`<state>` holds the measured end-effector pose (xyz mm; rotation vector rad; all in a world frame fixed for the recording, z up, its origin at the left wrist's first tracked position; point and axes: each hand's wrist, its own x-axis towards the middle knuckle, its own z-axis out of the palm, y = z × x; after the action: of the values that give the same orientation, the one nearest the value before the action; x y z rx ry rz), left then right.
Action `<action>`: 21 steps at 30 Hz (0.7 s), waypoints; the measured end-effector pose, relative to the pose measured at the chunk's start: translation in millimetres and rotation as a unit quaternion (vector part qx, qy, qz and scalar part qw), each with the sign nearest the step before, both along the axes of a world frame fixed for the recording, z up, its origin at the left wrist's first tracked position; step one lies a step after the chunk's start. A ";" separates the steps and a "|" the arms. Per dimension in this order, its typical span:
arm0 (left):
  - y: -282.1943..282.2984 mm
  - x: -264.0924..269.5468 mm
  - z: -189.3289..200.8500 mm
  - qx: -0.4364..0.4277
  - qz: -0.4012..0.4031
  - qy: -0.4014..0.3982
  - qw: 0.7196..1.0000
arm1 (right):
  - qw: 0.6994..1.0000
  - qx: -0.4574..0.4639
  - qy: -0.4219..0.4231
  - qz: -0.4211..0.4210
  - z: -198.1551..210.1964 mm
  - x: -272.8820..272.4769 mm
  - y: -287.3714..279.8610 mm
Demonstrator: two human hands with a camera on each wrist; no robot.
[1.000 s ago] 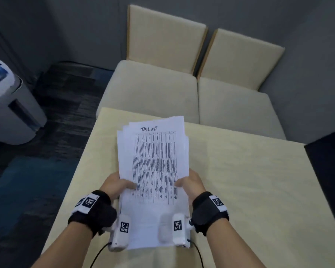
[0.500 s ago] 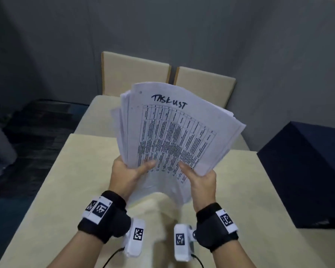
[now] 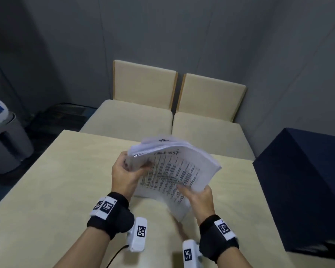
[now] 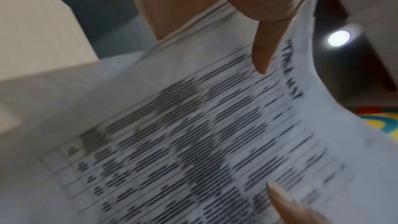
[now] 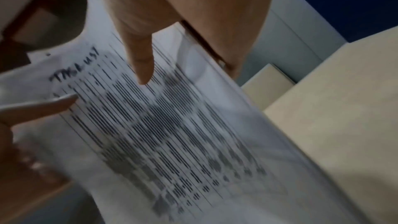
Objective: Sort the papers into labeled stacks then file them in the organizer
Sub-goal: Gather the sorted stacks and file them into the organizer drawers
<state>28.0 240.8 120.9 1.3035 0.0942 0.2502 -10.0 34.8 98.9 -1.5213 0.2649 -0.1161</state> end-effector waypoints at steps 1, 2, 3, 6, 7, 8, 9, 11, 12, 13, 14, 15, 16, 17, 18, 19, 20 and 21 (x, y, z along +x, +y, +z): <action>-1.6 -1.8 -5.7 0.012 -0.006 0.007 1.000 | 1.000 0.002 0.016 0.017 -7.3 -1.9 -5.0; -3.6 -3.1 -10.4 0.023 -0.017 0.012 1.000 | 0.999 0.007 0.026 0.033 -13.4 -2.3 -9.8; -6.1 -3.8 -12.8 0.026 -0.026 0.019 0.999 | 0.998 0.013 0.036 0.047 -17.0 -1.7 -13.2; -10.8 -1.6 -16.2 0.040 -0.036 0.033 0.998 | 0.994 0.018 0.066 0.086 -27.6 3.5 -17.4; -10.2 0.3 -17.2 0.041 -0.038 0.042 0.998 | 0.993 0.025 0.084 0.084 -32.1 3.1 -18.5; -8.8 2.3 -17.2 0.030 -0.041 0.055 0.997 | 0.991 0.026 0.102 0.078 -38.6 2.6 -21.3; -6.5 3.8 -17.1 0.007 -0.042 0.071 0.997 | 0.990 0.027 0.120 0.062 -47.7 0.7 -26.2; -3.3 5.8 -13.6 -0.052 -0.032 0.079 0.995 | 0.986 0.032 0.163 0.007 -62.1 -4.5 -38.8; -1.2 7.0 -10.3 -0.090 -0.028 0.070 0.993 | 0.984 0.051 0.172 -0.016 -68.3 -6.8 -45.2; 0.3 8.1 -5.8 -0.136 -0.032 0.061 0.988 | 0.980 0.090 0.174 -0.028 -70.5 -9.4 -50.1; 2.0 9.0 -3.0 -0.183 -0.049 0.051 0.981 | 0.975 0.141 0.167 -0.036 -72.5 -9.6 -53.3; 2.6 9.9 -2.2 -0.224 -0.071 0.046 0.971 | 0.968 0.188 0.164 -0.034 -69.0 -8.3 -53.1; 0.6 9.4 -1.9 -0.258 -0.098 0.048 0.960 | 0.961 0.227 0.157 -0.029 -60.8 -7.5 -50.9; -3.3 7.9 -4.2 -0.279 -0.118 0.061 0.951 | 0.955 0.259 0.143 -0.018 -51.3 -5.0 -49.2; -7.9 7.4 -7.4 -0.280 -0.130 0.077 0.948 | 0.953 0.284 0.110 -0.001 -39.2 -1.2 -49.2; -10.3 7.8 -9.0 -0.264 -0.128 0.087 0.952 | 0.954 0.292 0.073 0.011 -24.1 3.3 -49.6; -8.3 9.6 -6.5 -0.240 -0.105 0.087 0.961 | 0.958 0.283 0.042 0.018 -4.9 7.5 -49.2; -0.1 13.2 -2.6 -0.219 -0.068 0.075 0.970 | 0.965 0.260 0.018 0.013 11.2 12.0 -51.4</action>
<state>41.2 240.7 118.3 0.8814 0.1785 0.0086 2.0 -16.6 110.1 -1.0053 0.2779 0.0047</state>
